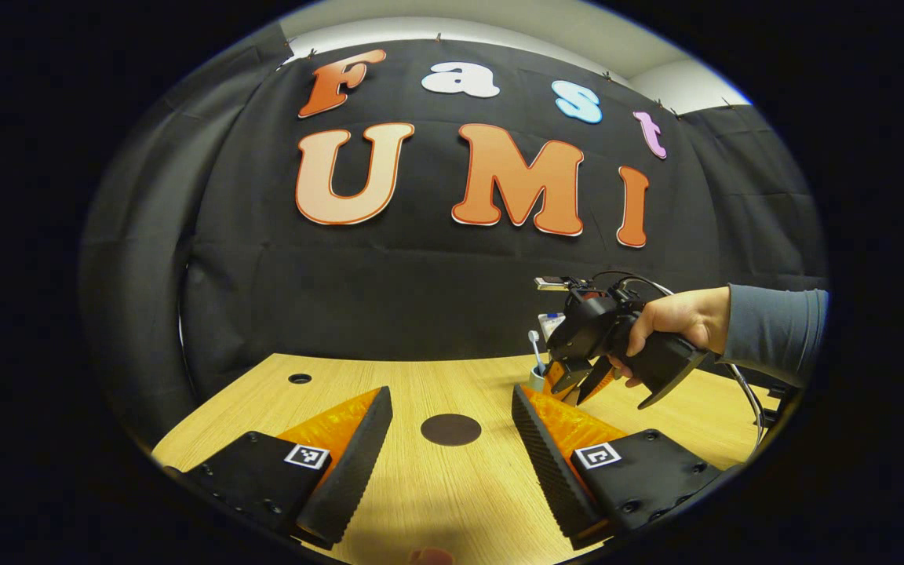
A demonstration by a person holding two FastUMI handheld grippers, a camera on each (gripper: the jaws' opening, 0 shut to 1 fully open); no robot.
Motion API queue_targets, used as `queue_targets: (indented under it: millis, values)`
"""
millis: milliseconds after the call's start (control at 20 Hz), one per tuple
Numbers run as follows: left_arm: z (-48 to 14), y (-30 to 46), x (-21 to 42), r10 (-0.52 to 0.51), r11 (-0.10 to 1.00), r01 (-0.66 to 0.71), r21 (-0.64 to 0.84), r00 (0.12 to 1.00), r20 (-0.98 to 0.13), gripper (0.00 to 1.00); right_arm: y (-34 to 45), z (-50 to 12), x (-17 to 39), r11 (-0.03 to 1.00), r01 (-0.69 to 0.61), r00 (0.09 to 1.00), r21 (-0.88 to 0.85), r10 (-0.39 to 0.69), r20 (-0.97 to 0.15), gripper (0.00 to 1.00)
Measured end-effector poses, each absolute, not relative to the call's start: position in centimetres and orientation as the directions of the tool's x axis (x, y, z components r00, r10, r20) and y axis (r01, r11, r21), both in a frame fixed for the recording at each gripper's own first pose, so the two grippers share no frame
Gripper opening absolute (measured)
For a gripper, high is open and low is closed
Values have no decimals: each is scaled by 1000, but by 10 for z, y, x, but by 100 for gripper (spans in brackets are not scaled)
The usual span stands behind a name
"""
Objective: Put the toothbrush and toothpaste on the desktop into the cup, then pick up the cup and place it on the coaster on the desktop.
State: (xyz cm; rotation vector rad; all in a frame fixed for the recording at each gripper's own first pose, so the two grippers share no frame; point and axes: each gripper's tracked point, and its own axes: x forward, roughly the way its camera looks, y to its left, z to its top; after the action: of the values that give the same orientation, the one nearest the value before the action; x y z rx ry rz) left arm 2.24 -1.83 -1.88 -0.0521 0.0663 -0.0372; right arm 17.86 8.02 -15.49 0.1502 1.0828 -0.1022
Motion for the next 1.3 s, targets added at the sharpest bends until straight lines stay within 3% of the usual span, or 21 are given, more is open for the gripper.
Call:
queue_targets:
  millis: [50, 150, 300, 400, 450, 1300]
  values:
    - [-22, -17, 21, -38, 998, 34, -58, 997, -70, 98, 81, -157, 178, 984, 161, 457, 75, -7, -889, 53]
    - [-24, -16, 19, -33, 997, 28, -66, 997, -75, 98, 81, -159, 179, 986, 153, 465, 73, -7, -886, 55]
    - [-25, -9, 12, -20, 998, 16, -61, 997, -72, 98, 75, -167, 175, 987, 147, 452, 67, -7, -892, 48]
    - [-27, -11, 10, -25, 998, 20, -59, 997, -79, 98, 74, -168, 180, 988, 141, 466, 67, -6, -885, 24]
    - [-27, -12, 9, -26, 998, 21, -60, 996, -82, 98, 76, -167, 181, 989, 135, 469, 67, -5, -883, 27]
    - [-52, -2, 0, -11, 998, -1, -68, 986, -167, 98, 88, -132, 174, 993, 38, 535, 113, 75, -842, 24]
